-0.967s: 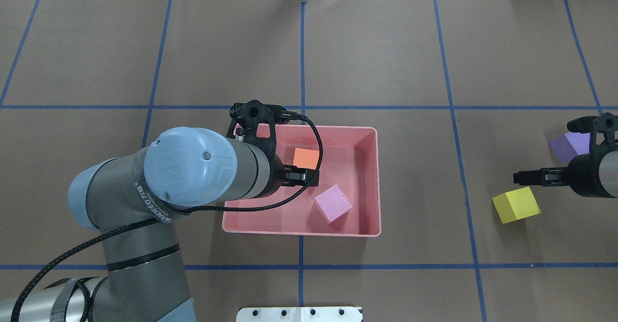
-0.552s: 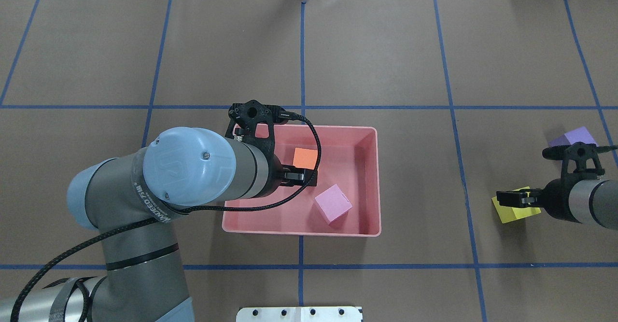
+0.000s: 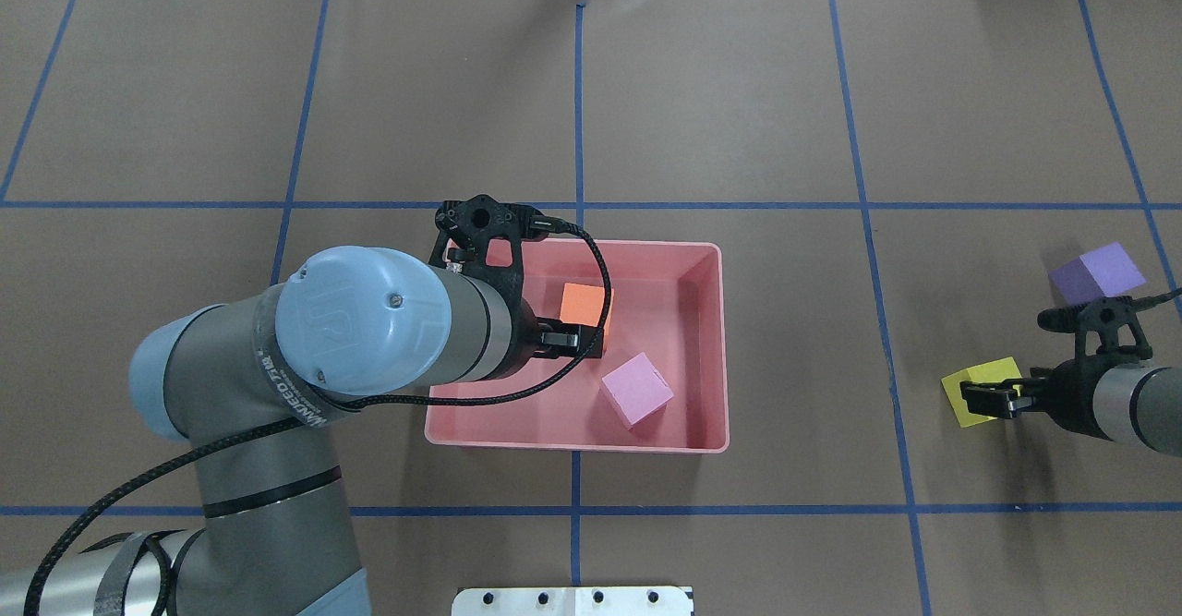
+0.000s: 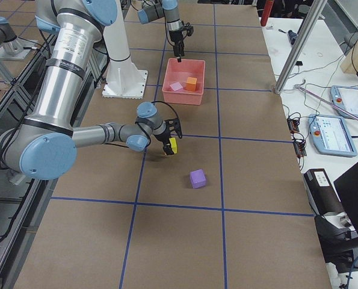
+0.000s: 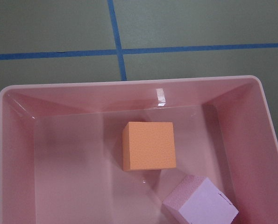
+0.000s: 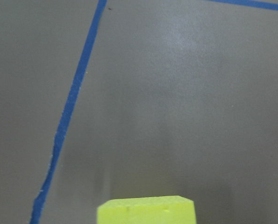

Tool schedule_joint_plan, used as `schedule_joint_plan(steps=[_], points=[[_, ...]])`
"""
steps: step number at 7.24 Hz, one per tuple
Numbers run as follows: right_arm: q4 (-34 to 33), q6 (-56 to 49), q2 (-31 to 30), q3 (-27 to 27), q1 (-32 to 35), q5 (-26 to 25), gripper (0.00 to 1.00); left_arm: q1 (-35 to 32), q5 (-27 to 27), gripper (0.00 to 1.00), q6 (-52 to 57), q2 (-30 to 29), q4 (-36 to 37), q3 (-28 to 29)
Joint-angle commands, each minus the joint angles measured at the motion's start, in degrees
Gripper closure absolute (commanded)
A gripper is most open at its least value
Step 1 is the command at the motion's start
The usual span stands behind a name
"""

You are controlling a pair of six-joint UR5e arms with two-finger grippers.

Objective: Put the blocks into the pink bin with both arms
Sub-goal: 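Drop the lilac cube into the bin while the right gripper reaches the yellow cube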

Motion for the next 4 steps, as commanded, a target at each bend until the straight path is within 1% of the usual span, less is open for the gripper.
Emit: schedule_joint_plan(steps=[1, 2, 3, 4], points=[[2.87, 0.25, 0.15, -1.83, -0.24, 0.09, 0.02, 0.00, 0.07, 0.00, 0.00, 0.50, -0.04, -0.09], [2.87, 0.25, 0.33, -1.66, -0.32, 0.17, 0.47, 0.00, 0.07, 0.00, 0.00, 0.59, -0.04, -0.18], [2.87, 0.25, 0.33, -1.40, -0.24, 0.44, 0.87, -0.26, -0.02, 0.00, 0.26, 0.76, -0.04, -0.18], [2.70, 0.25, 0.33, -0.61, -0.15, 0.53, 0.98, -2.09, -1.15, 0.00, 6.88, 3.20, 0.05, -2.44]])
